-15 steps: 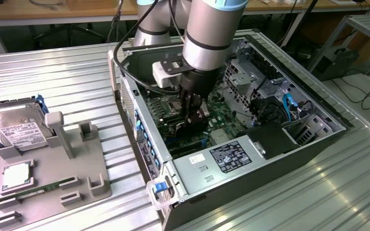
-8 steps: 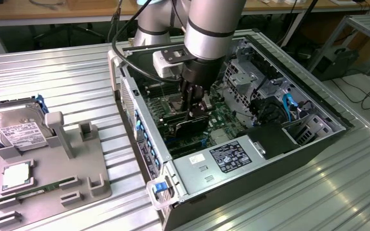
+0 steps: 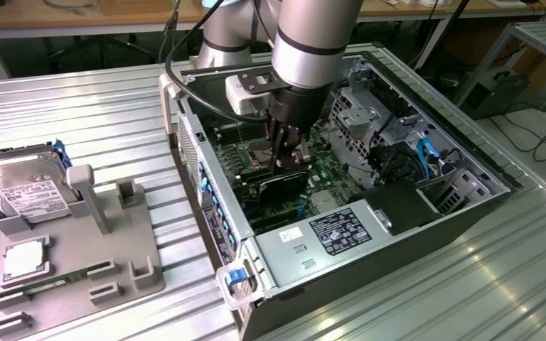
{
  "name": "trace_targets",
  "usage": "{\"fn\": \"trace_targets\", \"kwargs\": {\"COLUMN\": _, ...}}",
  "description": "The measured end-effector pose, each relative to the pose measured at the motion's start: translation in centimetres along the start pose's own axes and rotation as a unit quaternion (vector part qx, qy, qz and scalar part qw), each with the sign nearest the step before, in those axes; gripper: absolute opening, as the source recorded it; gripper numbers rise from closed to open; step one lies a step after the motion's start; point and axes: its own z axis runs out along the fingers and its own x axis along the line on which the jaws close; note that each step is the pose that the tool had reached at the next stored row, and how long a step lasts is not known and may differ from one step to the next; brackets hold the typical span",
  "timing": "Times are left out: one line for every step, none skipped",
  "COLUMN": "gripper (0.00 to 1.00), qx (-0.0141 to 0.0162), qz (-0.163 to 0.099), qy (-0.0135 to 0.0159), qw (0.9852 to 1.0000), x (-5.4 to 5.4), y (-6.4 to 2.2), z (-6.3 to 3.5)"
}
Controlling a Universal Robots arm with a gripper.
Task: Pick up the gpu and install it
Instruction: 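Insert the gpu into the slot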
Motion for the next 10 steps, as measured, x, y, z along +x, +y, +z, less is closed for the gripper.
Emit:
{"fn": "trace_targets", "kwargs": {"gripper": 0.14, "qx": 0.0, "qz": 0.0, "qy": 0.0, "qw": 1.0, "x": 0.0, "y": 0.0, "z": 0.0}}
{"fn": "trace_targets", "kwargs": {"gripper": 0.11, "qx": 0.0, "qz": 0.0, "qy": 0.0, "qw": 1.0, "x": 0.0, "y": 0.0, "z": 0.0}}
{"fn": "trace_targets", "kwargs": {"gripper": 0.11, "qx": 0.0, "qz": 0.0, "qy": 0.0, "qw": 1.0, "x": 0.0, "y": 0.0, "z": 0.0}}
{"fn": "trace_targets", "kwargs": {"gripper": 0.11, "qx": 0.0, "qz": 0.0, "qy": 0.0, "qw": 1.0, "x": 0.0, "y": 0.0, "z": 0.0}}
{"fn": "trace_targets", "kwargs": {"gripper": 0.11, "qx": 0.0, "qz": 0.0, "qy": 0.0, "qw": 1.0, "x": 0.0, "y": 0.0, "z": 0.0}}
{"fn": "trace_targets", "kwargs": {"gripper": 0.11, "qx": 0.0, "qz": 0.0, "qy": 0.0, "qw": 1.0, "x": 0.0, "y": 0.0, "z": 0.0}}
{"fn": "trace_targets", "kwargs": {"gripper": 0.11, "qx": 0.0, "qz": 0.0, "qy": 0.0, "qw": 1.0, "x": 0.0, "y": 0.0, "z": 0.0}}
{"fn": "trace_targets", "kwargs": {"gripper": 0.11, "qx": 0.0, "qz": 0.0, "qy": 0.0, "qw": 1.0, "x": 0.0, "y": 0.0, "z": 0.0}}
{"fn": "trace_targets", "kwargs": {"gripper": 0.11, "qx": 0.0, "qz": 0.0, "qy": 0.0, "qw": 1.0, "x": 0.0, "y": 0.0, "z": 0.0}}
{"fn": "trace_targets", "kwargs": {"gripper": 0.11, "qx": 0.0, "qz": 0.0, "qy": 0.0, "qw": 1.0, "x": 0.0, "y": 0.0, "z": 0.0}}
